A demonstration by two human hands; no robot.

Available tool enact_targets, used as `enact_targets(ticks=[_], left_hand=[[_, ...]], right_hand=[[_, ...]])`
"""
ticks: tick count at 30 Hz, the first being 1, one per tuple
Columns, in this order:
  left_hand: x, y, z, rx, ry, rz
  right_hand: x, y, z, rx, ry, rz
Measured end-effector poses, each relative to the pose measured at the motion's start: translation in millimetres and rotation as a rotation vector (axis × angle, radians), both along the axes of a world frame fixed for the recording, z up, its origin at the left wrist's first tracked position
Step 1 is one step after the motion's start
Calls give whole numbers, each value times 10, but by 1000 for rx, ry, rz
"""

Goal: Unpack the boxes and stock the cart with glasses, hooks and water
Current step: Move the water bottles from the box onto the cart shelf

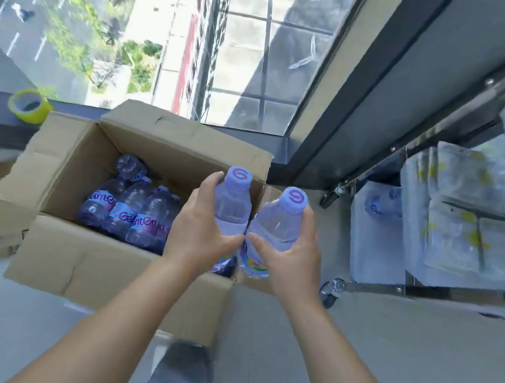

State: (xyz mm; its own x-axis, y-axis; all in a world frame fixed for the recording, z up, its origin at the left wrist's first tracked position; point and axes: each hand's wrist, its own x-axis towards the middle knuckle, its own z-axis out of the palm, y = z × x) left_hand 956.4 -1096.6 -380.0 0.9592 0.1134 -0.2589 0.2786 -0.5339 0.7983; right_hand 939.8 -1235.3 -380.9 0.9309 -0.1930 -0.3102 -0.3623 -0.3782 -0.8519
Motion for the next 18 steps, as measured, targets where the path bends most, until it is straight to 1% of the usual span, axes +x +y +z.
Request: enact_targets(ticks=[2, 4, 6, 9, 12, 15, 18], left_hand=[[-318, -275, 124, 5, -19, -25], [-692, -562, 247, -1, 16, -34], [-1045, -824, 377, -29, 63, -61], [-1422, -1184, 548, -68, 91, -134], [-1598, -1528, 653, -66, 117, -190], [-1660, -1911, 654, -23, 208, -261], [-1760, -2403, 616, -2, 259, -346]], right_hand=[[-332, -273, 159, -13, -46, -11], [-709, -555, 318, -15, -47, -30], [-1074, -821, 477, -27, -28, -68], [-1514, -1230, 701, -21, 56, -159], [-1837, -1635, 812, -3, 110, -254], [-2106, -2022, 779, -32, 114, -365], [-2343, -2462, 739, -8, 115, -463]])
